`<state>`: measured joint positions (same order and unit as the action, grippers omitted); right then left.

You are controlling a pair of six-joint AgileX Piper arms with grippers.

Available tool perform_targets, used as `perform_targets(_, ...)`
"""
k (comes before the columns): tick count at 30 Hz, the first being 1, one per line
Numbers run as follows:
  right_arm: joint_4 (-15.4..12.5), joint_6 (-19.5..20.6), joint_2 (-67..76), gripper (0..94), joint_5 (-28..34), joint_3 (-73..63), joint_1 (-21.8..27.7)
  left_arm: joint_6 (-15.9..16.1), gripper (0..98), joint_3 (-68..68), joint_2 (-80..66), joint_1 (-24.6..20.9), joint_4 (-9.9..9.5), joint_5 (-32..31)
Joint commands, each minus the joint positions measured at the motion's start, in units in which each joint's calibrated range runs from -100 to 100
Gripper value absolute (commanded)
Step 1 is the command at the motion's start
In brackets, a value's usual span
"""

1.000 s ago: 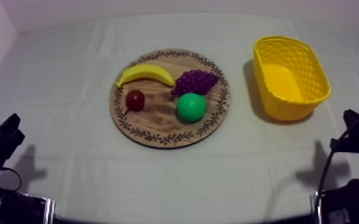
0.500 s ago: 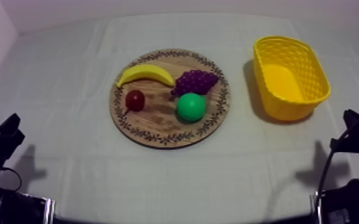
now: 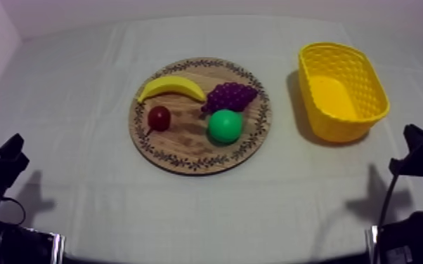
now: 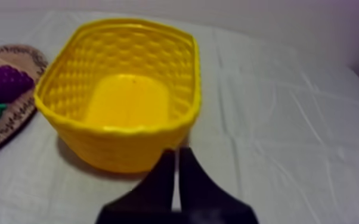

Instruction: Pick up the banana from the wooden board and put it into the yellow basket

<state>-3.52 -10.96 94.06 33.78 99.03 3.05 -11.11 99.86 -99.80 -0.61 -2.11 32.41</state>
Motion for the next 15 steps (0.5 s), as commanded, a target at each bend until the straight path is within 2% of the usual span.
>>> perform_targets(1,0.78,-0.93,-3.81,0.5,-0.33,-1.73,-1.38,0.0,0.1,0.03,-0.03,0.0,-0.02,0.0)
perform_targets(6,2.86,1.26,-18.83,0.5,-2.22,-11.85,-2.82,-0.01,0.1,0.03,-0.03,0.0,-0.02,0.0)
perform_targets(12,0.13,-0.3,-37.93,0.5,-2.47,-29.34,-2.17,0.0,0.1,0.03,-0.03,0.0,-0.02,0.0)
perform_targets(15,1.45,0.5,-45.95,0.5,-0.67,-37.36,-4.59,-0.02,0.1,0.03,-0.03,0.0,-0.02,0.0)
